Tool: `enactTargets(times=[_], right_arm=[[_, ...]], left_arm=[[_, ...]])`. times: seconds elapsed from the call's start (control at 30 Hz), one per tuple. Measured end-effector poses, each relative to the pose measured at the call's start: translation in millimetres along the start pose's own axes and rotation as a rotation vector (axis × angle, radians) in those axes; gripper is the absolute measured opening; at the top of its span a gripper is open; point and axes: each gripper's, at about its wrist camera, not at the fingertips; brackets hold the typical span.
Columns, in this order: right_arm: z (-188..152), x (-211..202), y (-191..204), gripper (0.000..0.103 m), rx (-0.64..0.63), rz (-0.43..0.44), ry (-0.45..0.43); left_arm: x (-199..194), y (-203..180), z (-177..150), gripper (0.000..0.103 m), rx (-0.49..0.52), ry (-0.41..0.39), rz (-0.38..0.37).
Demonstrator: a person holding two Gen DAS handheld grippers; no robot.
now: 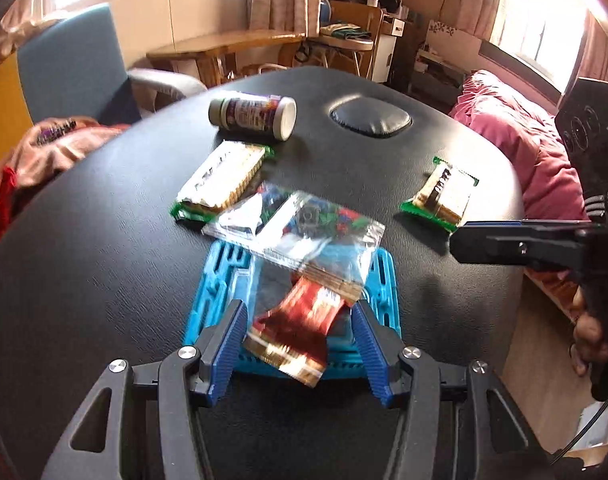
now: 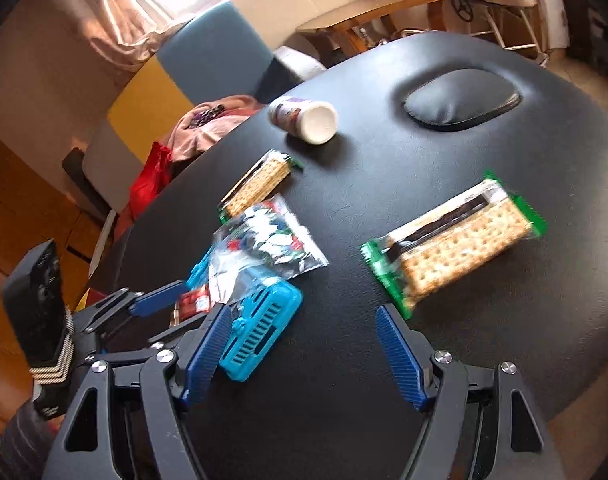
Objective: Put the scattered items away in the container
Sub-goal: 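Grasp the red chocolate wrapper with the left gripper, then lower the right gripper over the blue plastic rack and grasp it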
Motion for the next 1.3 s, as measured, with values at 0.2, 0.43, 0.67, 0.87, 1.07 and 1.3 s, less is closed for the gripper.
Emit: enactTargets(times=[0.2, 0.43, 0.67, 0.87, 1.07, 1.3], right_arm=[[-2, 20, 6, 0.076, -0.005, 0.043, 0.031], [2, 63, 29, 0.077, -0.035, 0.090, 0.104], [-22, 78, 67, 0.077, -0.120, 0.135, 0.191], [-37, 68, 84, 0.077, -0.210, 0.158, 0.229], [-8, 75, 105, 0.077, -0.330, 0.122, 0.197], [7, 114, 119, 0.079, -0.400, 0.113, 0.347]], left_arm=[[-8, 16, -18, 0.035, -0.079, -0.010, 0.008], [-31, 39, -50, 0.035, -0.205, -0.013, 0.085], [-54, 62, -83, 0.035, -0.329, -0.015, 0.173], [-71, 80, -113, 0.036, -0.429, -0.014, 0.232], [-73, 87, -135, 0.036, -0.476, 0.011, 0.253], [-74, 87, -150, 0.037, -0.499, 0.027, 0.268]])
Point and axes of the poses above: each gripper's, at about its wrist camera, not at the fingertips, and x roughly the way its jaws point, y to its left, z to its top, and after that the axes turned 10 degrees about z, right-handed
